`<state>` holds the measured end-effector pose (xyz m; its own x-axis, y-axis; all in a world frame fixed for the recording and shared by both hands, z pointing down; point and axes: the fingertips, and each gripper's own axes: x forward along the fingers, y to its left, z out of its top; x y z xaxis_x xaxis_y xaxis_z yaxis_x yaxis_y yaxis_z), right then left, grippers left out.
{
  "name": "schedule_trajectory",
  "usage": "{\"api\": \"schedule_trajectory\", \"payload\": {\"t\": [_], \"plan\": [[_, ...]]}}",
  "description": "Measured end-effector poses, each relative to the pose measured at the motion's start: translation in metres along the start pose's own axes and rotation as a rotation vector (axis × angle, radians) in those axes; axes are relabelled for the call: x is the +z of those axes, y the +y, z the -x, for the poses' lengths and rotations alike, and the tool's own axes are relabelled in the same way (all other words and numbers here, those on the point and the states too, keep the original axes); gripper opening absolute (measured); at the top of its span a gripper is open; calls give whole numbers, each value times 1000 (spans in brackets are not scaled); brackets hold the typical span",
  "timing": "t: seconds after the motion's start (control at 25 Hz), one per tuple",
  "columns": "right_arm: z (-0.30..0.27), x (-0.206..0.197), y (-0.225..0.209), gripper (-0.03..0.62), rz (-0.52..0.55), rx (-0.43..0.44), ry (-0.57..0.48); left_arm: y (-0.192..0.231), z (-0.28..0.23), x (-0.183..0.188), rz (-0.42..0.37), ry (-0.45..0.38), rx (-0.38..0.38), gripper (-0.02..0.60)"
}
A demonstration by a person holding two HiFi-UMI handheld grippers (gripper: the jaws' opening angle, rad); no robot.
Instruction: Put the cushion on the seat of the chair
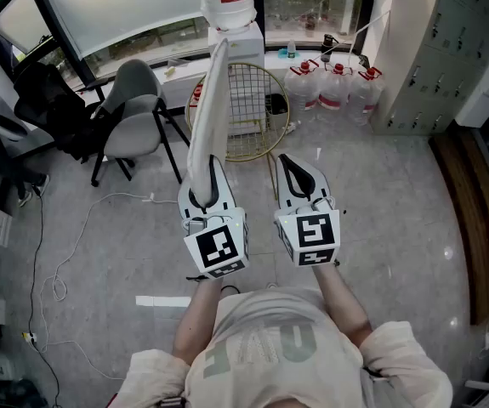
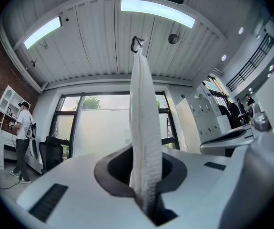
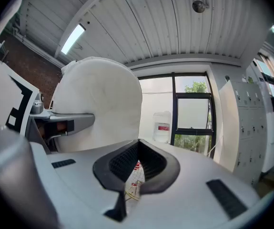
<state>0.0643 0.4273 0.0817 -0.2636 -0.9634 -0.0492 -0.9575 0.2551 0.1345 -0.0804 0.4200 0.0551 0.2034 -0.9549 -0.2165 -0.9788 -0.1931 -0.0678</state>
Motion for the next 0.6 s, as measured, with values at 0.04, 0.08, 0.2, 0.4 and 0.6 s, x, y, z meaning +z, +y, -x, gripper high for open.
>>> {"api": "schedule_trajectory", "payload": {"t": [0.04,0.08,0.2,0.4,0.6], "plan": [[-1,-1,1,17,1,3,3,1,-1,0,-3,2,0,49],[-2,-2,3,17,1,7,5,2,-2,1,-6,3,1,49],[-7,-8,3,17,-10,13,23,4,-6,-4,-2,13,5,49],[-14,-19,0,17,-15,13,51,11,-12,-11,16,30,23,49],[-19,-29,-5,17,-47,28,58,15,-20,-18,-3,45,31,49]]}}
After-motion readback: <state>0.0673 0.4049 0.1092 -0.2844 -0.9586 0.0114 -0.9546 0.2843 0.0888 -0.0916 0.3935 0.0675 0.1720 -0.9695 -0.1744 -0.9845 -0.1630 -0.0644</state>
